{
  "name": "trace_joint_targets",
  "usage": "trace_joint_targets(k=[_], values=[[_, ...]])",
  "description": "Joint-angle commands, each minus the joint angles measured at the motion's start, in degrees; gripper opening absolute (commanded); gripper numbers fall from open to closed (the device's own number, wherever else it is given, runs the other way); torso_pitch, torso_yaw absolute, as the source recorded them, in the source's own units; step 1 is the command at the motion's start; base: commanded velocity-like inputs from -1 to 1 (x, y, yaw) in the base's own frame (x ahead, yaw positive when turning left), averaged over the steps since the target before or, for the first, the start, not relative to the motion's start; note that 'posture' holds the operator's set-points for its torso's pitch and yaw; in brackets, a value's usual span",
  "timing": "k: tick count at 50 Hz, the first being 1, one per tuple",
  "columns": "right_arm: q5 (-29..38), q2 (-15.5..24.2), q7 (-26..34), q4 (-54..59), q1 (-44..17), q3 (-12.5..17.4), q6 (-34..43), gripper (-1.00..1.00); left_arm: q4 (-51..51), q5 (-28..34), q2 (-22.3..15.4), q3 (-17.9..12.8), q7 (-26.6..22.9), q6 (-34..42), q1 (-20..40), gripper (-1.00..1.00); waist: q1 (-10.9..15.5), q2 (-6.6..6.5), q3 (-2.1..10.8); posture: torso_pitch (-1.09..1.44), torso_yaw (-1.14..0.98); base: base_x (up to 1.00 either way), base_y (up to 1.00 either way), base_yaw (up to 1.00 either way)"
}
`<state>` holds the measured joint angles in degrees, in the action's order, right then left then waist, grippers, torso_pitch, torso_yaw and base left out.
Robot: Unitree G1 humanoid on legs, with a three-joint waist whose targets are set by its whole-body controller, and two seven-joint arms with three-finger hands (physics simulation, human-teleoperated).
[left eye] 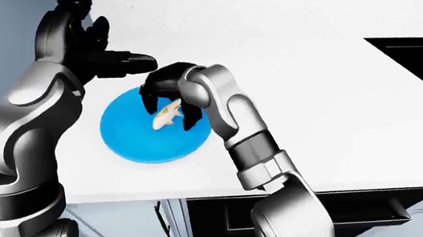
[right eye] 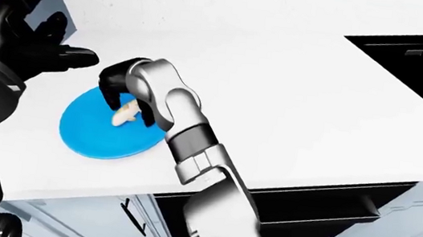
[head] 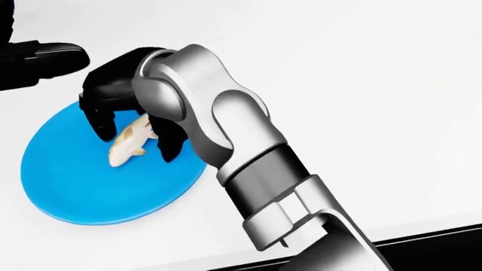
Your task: Place the fish on the top rack of the oven.
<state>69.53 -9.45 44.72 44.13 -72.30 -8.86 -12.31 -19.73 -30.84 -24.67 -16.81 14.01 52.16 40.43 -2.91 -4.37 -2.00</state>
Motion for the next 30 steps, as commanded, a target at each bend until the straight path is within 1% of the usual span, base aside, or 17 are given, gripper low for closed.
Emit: trace_joint_targets(k=[1,2,9,10,13,15,18,19,20,24,25,30], values=[[-1.42,-0.93,-0.76,0.03,-1.54,-0.08,-0.32,0.0,-1.38,0.1,-0.83,-0.76,0.03,-1.66,1.64,1.0,0.35,-0.17,0.95,0.0,0.0,0.0,0.0,0.0],[-1.5,-1.01,-0.57,0.25,-1.9,-0.05,-0.25,-0.04,-1.64,-0.1,-0.86,-0.84,0.27,-1.2,1.84,1.0,0.34,-0.2,0.95,0.0,0.0,0.0,0.0,0.0],[-1.61,-2.0,-1.72,4.0,-4.7,-0.17,-0.37,0.0,-1.43,-0.41,-1.09,-1.11,0.23,-1.38,1.77,1.0,0.23,-0.34,0.88,0.0,0.0,0.0,0.0,0.0],[-1.62,-2.15,-1.86,4.36,-4.9,-0.19,-0.35,-0.02,-1.52,-0.59,-1.18,-1.26,0.31,-1.23,1.85,1.0,0.2,-0.36,0.88,0.0,0.0,0.0,0.0,0.0],[-1.66,-2.42,-2.28,5.5,-5.59,-0.16,-0.21,-0.15,-1.56,-0.74,-1.25,-1.16,0.51,-1.22,1.85,1.0,0.12,-0.41,0.9,0.0,0.0,0.0,0.0,0.0],[-1.99,-2.8,-2.42,6.18,-6.25,0.14,0.72,-0.17,-1.7,-0.94,-1.35,-1.23,0.59,-1.15,1.83,1.0,0.09,-0.45,0.95,0.0,0.0,0.0,0.0,0.0],[-2.86,-3.11,-3.74,7.62,-6.92,0.54,1.64,-0.33,-1.88,-1.25,-1.47,-1.32,0.85,-0.92,1.94,1.0,0.13,-0.53,0.97,0.0,0.0,0.0,0.0,0.0],[-2.9,-3.03,-4.09,7.94,-7.01,0.41,1.65,-0.33,-1.71,-1.17,-1.46,-1.2,0.8,-1.16,1.9,1.0,0.17,-0.54,0.93,0.0,0.0,0.0,0.0,0.0],[-3.15,-3.12,-4.74,8.48,-7.25,0.56,2.11,-0.4,-1.45,-1.06,-1.46,-1.09,0.67,-1.48,1.82,1.0,0.18,-0.54,0.92,0.0,0.0,0.0,0.0,0.0],[-4.06,-3.35,-5.96,9.7,-8.31,0.68,3.03,-0.6,-1.29,-0.9,-1.45,-0.88,0.59,-1.69,1.8,1.0,0.22,-0.54,1.04,0.0,0.0,0.0,0.0,0.0],[-4.03,-3.33,-6.26,9.88,-8.19,0.48,3.01,-0.69,-1.53,-1.02,-1.45,-0.93,0.69,-1.39,1.87,1.0,0.23,-0.53,1.07,0.0,0.0,0.0,0.0,0.0],[-3.94,-3.56,-7.52,10.11,-6.92,-0.12,3.12,-0.94,-1.35,-0.99,-1.52,-0.99,0.61,-1.49,1.93,1.0,0.3,-0.49,1.13,0.0,0.0,0.0,0.0,0.0]])
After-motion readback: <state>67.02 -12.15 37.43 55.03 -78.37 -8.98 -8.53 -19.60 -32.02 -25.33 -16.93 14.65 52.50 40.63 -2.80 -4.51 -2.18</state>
